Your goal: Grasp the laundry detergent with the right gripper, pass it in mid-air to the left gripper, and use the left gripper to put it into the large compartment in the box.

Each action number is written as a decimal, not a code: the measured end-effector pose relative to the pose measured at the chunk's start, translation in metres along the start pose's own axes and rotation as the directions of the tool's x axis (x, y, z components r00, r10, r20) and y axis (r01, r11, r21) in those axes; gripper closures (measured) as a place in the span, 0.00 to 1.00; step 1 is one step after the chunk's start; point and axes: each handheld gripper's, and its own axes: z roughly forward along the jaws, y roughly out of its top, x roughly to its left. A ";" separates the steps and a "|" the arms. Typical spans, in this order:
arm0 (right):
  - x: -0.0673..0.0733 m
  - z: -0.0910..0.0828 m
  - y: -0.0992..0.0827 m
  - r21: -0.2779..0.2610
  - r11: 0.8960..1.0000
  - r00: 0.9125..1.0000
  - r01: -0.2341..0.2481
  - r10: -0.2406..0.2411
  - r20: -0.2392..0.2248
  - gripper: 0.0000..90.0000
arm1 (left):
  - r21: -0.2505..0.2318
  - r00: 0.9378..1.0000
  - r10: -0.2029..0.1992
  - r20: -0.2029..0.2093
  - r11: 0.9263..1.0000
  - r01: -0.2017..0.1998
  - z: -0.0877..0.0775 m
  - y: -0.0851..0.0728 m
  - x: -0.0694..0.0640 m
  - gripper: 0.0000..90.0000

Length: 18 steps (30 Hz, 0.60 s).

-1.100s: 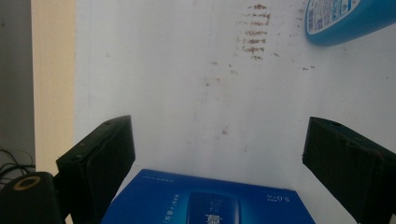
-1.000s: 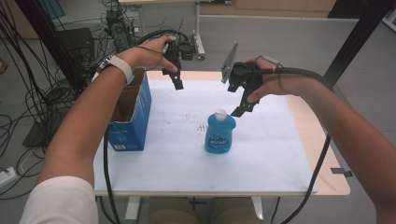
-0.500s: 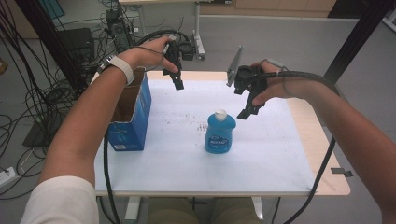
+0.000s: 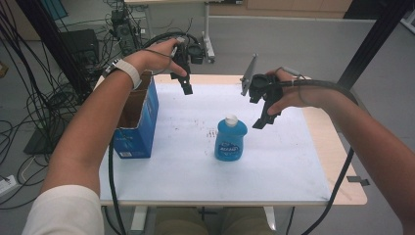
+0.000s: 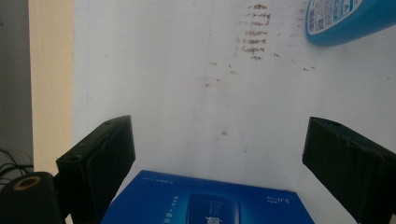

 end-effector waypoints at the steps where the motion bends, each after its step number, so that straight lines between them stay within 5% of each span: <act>1: 0.000 0.001 0.000 -0.003 1.000 1.000 -0.002 0.002 0.001 0.09 | -0.001 1.000 0.000 0.000 1.000 0.000 0.000 0.000 0.000 0.11; 18: 0.001 0.012 -0.008 0.003 1.000 1.000 -0.019 0.019 -0.014 0.09 | -0.003 1.000 0.001 0.001 1.000 -0.001 0.001 0.000 0.000 0.11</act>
